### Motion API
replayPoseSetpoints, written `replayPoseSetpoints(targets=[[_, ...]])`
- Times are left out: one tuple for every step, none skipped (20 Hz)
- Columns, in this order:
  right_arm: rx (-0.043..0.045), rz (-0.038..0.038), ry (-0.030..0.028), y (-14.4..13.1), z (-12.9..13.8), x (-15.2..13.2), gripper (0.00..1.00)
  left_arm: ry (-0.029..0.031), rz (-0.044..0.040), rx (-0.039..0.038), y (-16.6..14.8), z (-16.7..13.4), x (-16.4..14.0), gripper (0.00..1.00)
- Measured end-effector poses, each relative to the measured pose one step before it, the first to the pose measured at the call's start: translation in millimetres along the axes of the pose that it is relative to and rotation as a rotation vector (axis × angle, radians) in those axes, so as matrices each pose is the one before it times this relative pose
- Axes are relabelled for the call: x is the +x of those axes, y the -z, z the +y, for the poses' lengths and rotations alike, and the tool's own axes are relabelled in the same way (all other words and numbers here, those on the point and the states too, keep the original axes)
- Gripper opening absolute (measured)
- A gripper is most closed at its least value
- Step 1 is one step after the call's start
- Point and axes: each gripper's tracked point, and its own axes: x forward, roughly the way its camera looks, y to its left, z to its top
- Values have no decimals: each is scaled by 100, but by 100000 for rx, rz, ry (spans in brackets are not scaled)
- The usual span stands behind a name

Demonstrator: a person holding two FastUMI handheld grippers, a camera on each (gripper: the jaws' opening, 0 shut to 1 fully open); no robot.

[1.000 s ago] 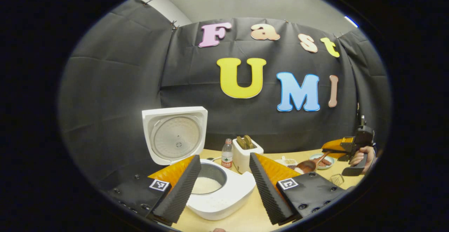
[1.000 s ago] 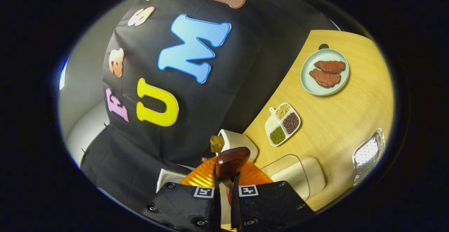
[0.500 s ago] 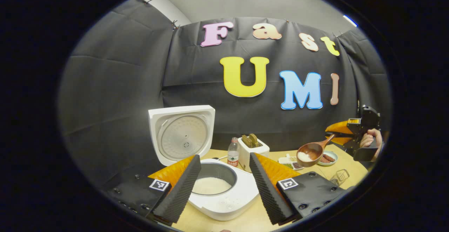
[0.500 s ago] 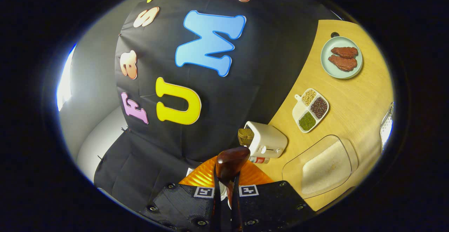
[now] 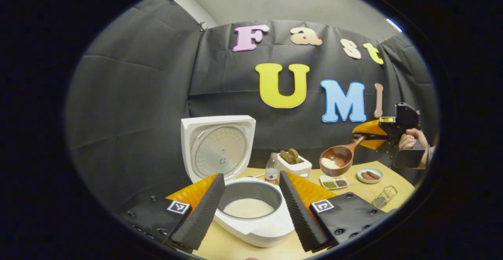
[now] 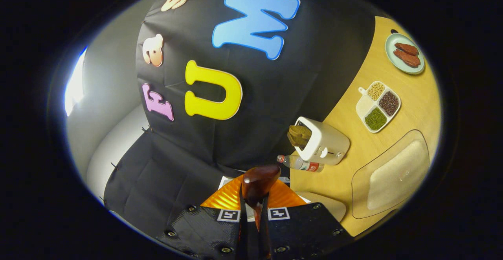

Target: Close the left gripper, press the button to open the rice cooker; take a wooden spoon from the chopstick holder with the right hand, scoop a spoonful of rice and pour it into the rice cooker, then put the wooden spoon back into the chopstick holder.

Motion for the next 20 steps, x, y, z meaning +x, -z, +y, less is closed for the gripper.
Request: replayPoseSetpoints(targets=[[-1523, 1145, -109, 470, 31, 714, 11, 399, 6, -150, 95, 318, -126, 96], [-1329, 1329, -295, 756, 355, 705, 11, 373, 37, -352, 35, 174, -128, 96], [-1457, 1581, 45, 641, 319, 884, 11, 513, 239, -291, 225, 266, -121, 96], [-1363, 1659, 37, 537, 322, 775, 11, 1135, 399, -739, 236, 81, -167, 96], [-2221, 1597, 275, 500, 272, 914, 11, 533, 341, -647, 243, 122, -236, 96], [-2603, 1613, 651, 635, 279, 1084, 11, -93, 526, -67, 206, 315, -283, 96], [-2679, 1493, 731, 627, 161, 1000, 11, -492, 275, 318, 203, 426, -143, 96], [-2659, 1191, 758, 683, 233, 930, 11, -634, 144, 313, 53, 395, -208, 96], [-2095, 878, 515, 591, 258, 953, 11, -670, 125, 199, 128, 346, -257, 99], [-2192, 1135, 535, 670, 318, 987, 11, -1216, 479, 567, 174, 375, -301, 96], [-1998, 1075, 1010, 597, 170, 1017, 11, -1314, 117, 548, 212, 427, -281, 96], [-2075, 1087, 975, 721, 129, 939, 11, -755, -342, 55, -51, 142, -138, 99], [-3100, 615, 1762, 472, 53, 1003, 11, -218, -423, -295, 17, -112, -174, 96], [-4584, 792, 1582, 714, 176, 821, 11, -130, -34, -148, 50, 0, -247, 96], [-6563, 914, 1387, 379, 142, 746, 11, -709, 377, 331, 64, 117, -45, 96], [-8182, 624, 1117, 552, 491, 800, 11, -999, 620, 324, 94, 209, -48, 99], [-9083, 781, 518, 420, 593, 761, 11, -413, 160, -118, 88, 35, -114, 99], [-8824, 670, 139, 304, 643, 803, 11, -388, -134, -319, -152, 11, -234, 96], [-8769, 959, -250, 366, 1006, 749, 11, -368, -227, -317, 3, 125, -241, 96], [-8324, 785, -754, 142, 786, 789, 11, -395, -140, -121, -78, 18, -245, 96]])
